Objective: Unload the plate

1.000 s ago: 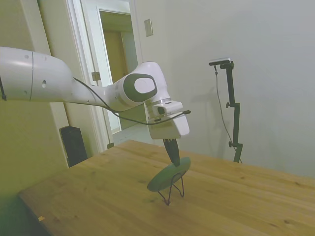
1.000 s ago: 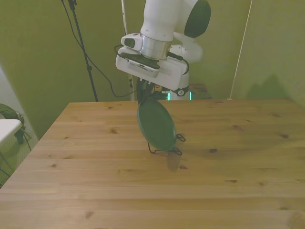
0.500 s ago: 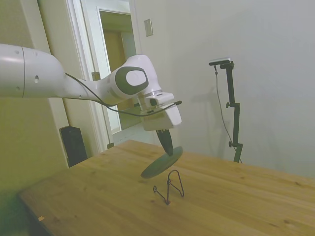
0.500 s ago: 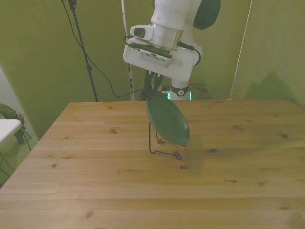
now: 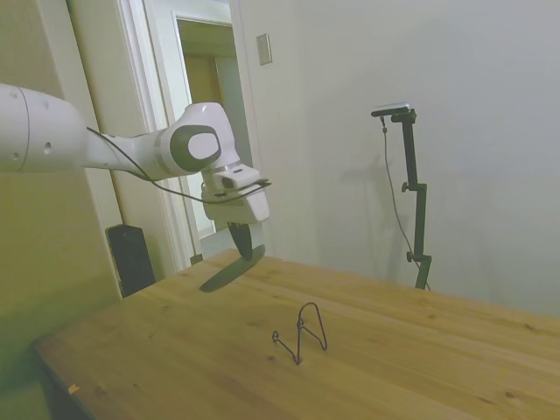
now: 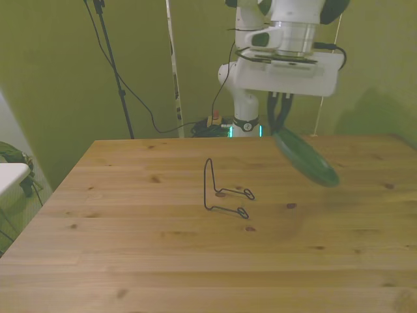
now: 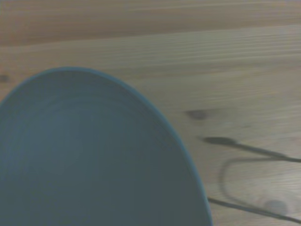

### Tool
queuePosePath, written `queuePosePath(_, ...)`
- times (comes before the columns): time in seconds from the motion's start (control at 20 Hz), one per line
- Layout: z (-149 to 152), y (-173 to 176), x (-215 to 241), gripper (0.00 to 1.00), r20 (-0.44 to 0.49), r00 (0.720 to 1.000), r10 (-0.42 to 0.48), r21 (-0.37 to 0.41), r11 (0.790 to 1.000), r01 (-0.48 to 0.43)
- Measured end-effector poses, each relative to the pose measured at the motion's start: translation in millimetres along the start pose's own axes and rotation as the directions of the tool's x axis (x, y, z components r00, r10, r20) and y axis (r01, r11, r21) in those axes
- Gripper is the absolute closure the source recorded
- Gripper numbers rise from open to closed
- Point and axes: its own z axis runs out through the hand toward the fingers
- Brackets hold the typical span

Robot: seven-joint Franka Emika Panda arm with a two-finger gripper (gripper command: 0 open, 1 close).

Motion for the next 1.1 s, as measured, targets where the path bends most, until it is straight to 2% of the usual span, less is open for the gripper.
queuePosePath(0.1, 20, -6, -23, 1.00, 0.037, 0.999, -0.022, 0.012, 1.000, 0.021)
queuePosePath(0.3, 57, 3, -59, 1.00, 0.081, 0.995, -0.056, -0.023, 0.998, 0.058)
queuePosePath(0.6, 59, 49, -84, 1.00, 0.117, 0.990, -0.078, -0.042, 0.996, 0.083)
queuePosePath(0.8, 80, 87, -76, 1.00, 0.099, 0.994, -0.041, -0.078, 0.996, 0.049)
queuePosePath(1.1, 117, 122, -43, 1.00, 0.046, 0.999, 0.000, -0.127, 0.992, 0.006)
